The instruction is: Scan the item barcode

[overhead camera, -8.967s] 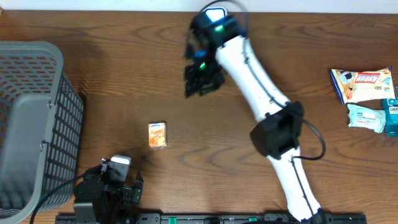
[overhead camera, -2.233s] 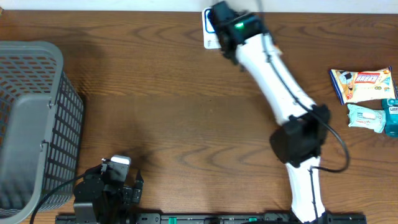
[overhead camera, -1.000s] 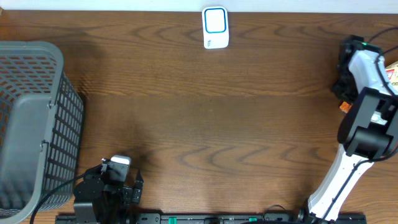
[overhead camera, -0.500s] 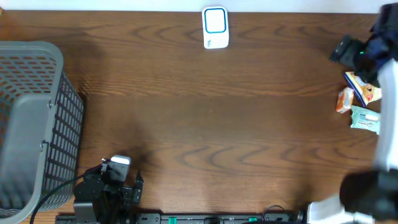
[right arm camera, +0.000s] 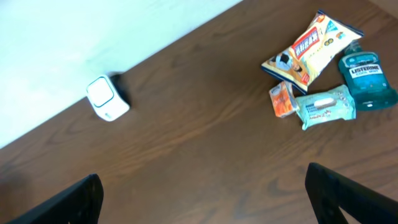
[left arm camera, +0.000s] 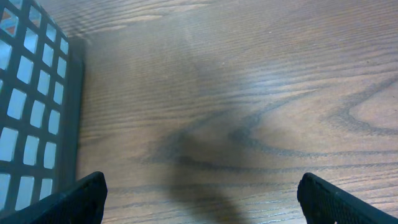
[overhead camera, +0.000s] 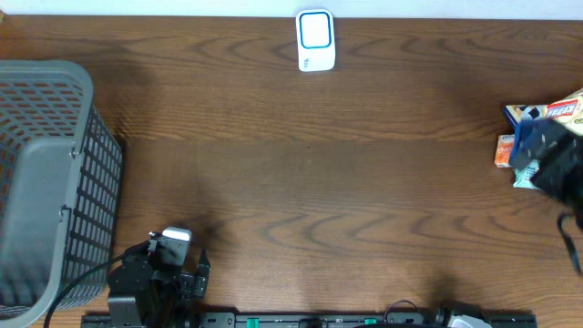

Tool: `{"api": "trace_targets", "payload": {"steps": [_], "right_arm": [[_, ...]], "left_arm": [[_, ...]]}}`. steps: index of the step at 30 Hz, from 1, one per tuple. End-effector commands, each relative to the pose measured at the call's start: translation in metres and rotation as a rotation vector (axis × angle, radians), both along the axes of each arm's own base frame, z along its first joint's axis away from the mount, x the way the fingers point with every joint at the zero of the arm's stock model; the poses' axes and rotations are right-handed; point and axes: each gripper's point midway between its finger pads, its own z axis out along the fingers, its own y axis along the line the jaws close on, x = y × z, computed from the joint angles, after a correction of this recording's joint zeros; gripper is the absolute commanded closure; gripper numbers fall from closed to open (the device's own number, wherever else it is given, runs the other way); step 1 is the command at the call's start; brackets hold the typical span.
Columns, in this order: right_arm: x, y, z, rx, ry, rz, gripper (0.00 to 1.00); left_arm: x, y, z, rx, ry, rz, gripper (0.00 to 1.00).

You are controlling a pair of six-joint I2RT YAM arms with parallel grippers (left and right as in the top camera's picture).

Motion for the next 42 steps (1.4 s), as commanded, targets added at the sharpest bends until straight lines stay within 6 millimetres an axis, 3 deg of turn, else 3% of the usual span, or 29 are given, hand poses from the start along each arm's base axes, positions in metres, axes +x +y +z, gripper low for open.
{"api": "trace_targets", "payload": {"steps": [1, 6, 13, 17, 22, 28, 36, 42], "right_arm": [[-0.019, 0.009, 0.006, 0.028, -0.037, 0.000, 0.01], [-0.048, 0.015, 0.001, 0.062, -0.026, -0.025, 0.01], [-0.079, 0.022, -0.024, 0.089, 0.104, -0.032, 0.01], [-0.084, 0.011, -0.028, 0.025, 0.133, -0.069, 0.01], [-0.085, 0.013, -0.028, -0.037, 0.139, -0.002, 0.01], [-0.083, 0.039, -0.005, -0.156, -0.005, 0.252, 0.01], [-0.115, 0.057, 0.019, -0.312, -0.185, 0.360, 0.01], [-0.124, 0.085, 0.027, -0.384, -0.292, 0.529, 0.01]], "left_arm": [[0.000, 0.002, -0.001, -0.006, 0.003, 0.018, 0.02], [0.000, 0.002, -0.001, -0.006, 0.003, 0.018, 0.02], [0.000, 0.002, -0.001, -0.006, 0.003, 0.018, 0.02], [0.000, 0.002, -0.001, -0.006, 0.004, 0.018, 0.02], [0.000, 0.002, -0.001, -0.006, 0.003, 0.018, 0.02], [0.000, 0.002, -0.001, -0.006, 0.003, 0.018, 0.02], [0.000, 0.002, -0.001, -0.006, 0.003, 0.018, 0.02], [0.000, 0.002, -0.001, -0.006, 0.004, 0.018, 0.02]]}}
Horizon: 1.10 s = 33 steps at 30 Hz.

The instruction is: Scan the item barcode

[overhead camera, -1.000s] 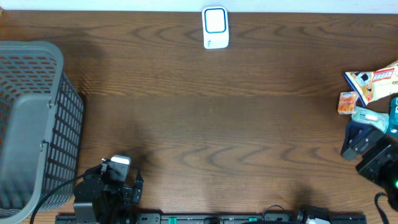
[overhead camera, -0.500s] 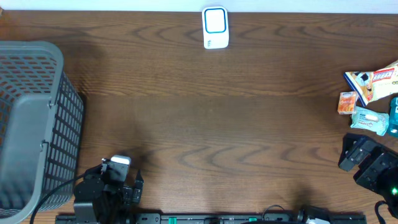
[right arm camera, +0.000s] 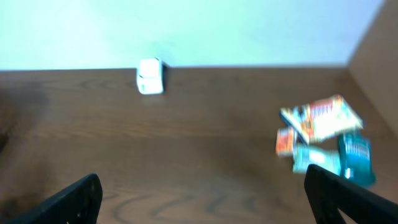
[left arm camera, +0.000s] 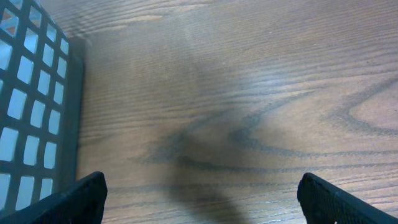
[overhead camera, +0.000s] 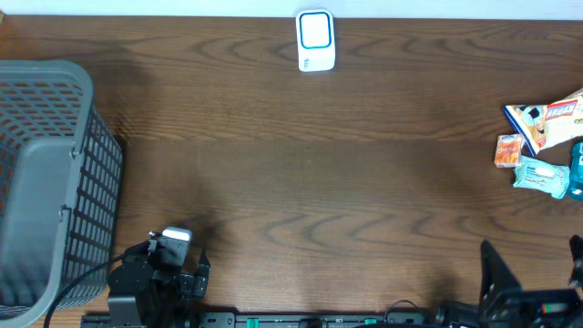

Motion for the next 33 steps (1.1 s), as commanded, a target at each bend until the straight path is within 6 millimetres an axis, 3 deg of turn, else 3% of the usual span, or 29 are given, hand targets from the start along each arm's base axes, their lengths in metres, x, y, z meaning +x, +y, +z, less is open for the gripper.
{"api": "trace_targets", "payload": {"steps": [1, 13, 21, 28, 33], "right_arm": [[0.000, 0.024, 0.002, -0.082, -0.047, 0.182, 0.01], [0.016, 0.055, 0.007, -0.115, -0.318, 0.437, 0.01], [0.035, 0.064, -0.031, -0.121, -0.440, 0.528, 0.01], [0.072, 0.047, -0.067, 0.045, -0.497, 0.384, 0.01], [0.080, 0.046, -0.087, 0.067, -0.596, 0.375, 0.01]], "left_arm": [[0.000, 0.002, -0.001, -0.006, 0.003, 0.018, 0.02], [0.000, 0.002, -0.001, -0.006, 0.003, 0.018, 0.02], [0.000, 0.002, -0.001, -0.006, 0.004, 0.018, 0.02], [0.000, 0.002, -0.001, -0.006, 0.003, 0.018, 0.02], [0.000, 0.002, -0.001, -0.006, 0.003, 0.018, 0.02]]}}
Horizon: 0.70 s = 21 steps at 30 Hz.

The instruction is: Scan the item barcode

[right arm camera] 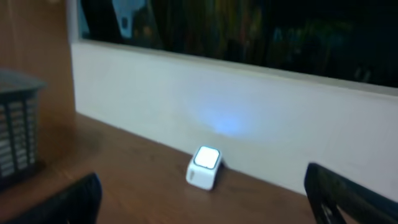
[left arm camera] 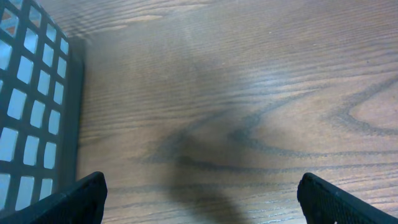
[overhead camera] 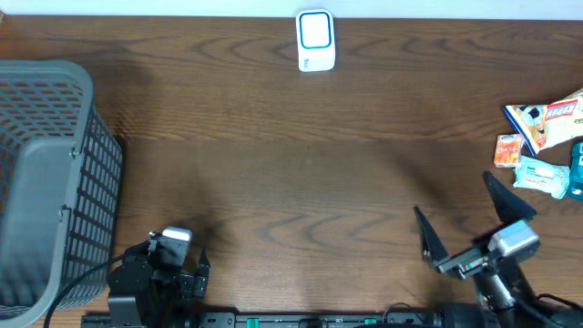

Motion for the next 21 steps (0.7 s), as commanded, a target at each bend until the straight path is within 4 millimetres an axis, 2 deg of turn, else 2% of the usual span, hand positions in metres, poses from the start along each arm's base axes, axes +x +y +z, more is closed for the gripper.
{"api": "trace_targets", "payload": {"steps": [1, 21], "right_arm": [[0.004, -0.004, -0.022, 0.074, -0.019, -0.010, 0.01], [0.039, -0.004, -0.100, 0.093, -0.079, -0.004, 0.01]], "left_arm": [[0.000, 0.002, -0.001, -0.006, 0.004, 0.018, 0.02], [0.000, 0.002, -0.001, -0.006, 0.004, 0.018, 0.02]]}}
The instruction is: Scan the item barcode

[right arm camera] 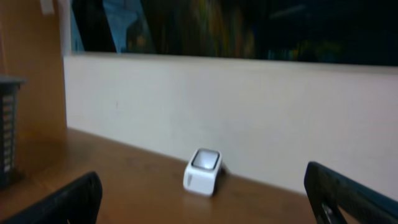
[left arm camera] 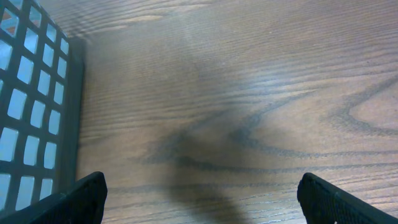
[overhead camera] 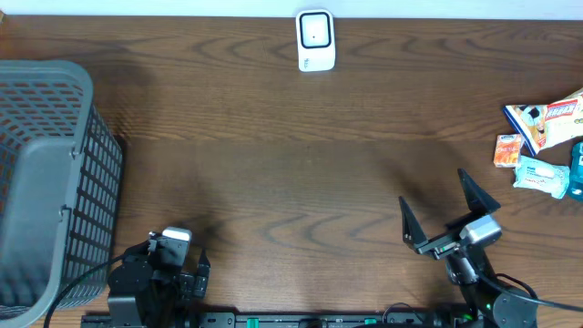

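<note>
The white barcode scanner (overhead camera: 315, 40) stands at the table's far edge and shows small in the right wrist view (right arm camera: 203, 170). A pile of items lies at the far right: a snack bag (overhead camera: 548, 118), a small orange pack (overhead camera: 506, 149) and a wipes pack (overhead camera: 541, 176). My right gripper (overhead camera: 446, 211) is open near the front right, empty, its fingers (right arm camera: 345, 193) wide apart and pointing toward the scanner. My left gripper (left arm camera: 199, 199) is open and empty low at the front left, over bare wood.
A grey mesh basket (overhead camera: 46, 173) stands at the left edge of the table and its wall (left arm camera: 31, 106) fills the left of the left wrist view. A white wall runs behind the table's far edge.
My right gripper has shifted a little to the left and nearer the front edge, still open and facing the scanner. The left arm has not moved.
My right gripper was open over the item pile at the far right. Then it stood at the front right corner, away from the pile and empty. After that it was left of there, level and facing the scanner, as it is now. The left gripper stayed still.
</note>
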Tool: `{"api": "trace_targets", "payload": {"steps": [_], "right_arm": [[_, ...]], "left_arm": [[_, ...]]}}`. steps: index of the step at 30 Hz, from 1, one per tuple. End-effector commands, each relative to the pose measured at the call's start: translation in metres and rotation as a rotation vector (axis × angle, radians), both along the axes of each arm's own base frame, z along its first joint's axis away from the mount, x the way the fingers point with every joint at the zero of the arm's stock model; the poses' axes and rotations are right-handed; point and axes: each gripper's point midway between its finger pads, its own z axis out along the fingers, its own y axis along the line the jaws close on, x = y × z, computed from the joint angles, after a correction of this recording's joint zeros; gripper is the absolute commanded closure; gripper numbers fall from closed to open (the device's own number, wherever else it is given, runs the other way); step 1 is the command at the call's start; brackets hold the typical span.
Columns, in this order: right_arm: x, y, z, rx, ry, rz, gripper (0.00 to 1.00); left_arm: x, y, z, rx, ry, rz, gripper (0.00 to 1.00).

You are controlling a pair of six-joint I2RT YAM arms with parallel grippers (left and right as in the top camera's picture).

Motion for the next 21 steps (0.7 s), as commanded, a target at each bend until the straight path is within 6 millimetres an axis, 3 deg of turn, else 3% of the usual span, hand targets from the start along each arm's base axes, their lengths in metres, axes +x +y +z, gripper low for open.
{"api": "trace_targets", "payload": {"steps": [1, 13, 21], "right_arm": [[0.006, -0.002, -0.015, 0.020, 0.006, -0.013, 0.01], [0.018, -0.035, -0.018, 0.087, -0.009, -0.208, 0.01], [0.027, -0.066, -0.033, 0.133, 0.057, -0.388, 0.01]], "left_arm": [[0.000, 0.002, -0.001, -0.006, 0.004, 0.018, 0.02], [0.000, 0.002, -0.001, -0.006, 0.004, 0.018, 0.02], [0.000, 0.002, -0.001, -0.006, 0.004, 0.018, 0.02]]}}
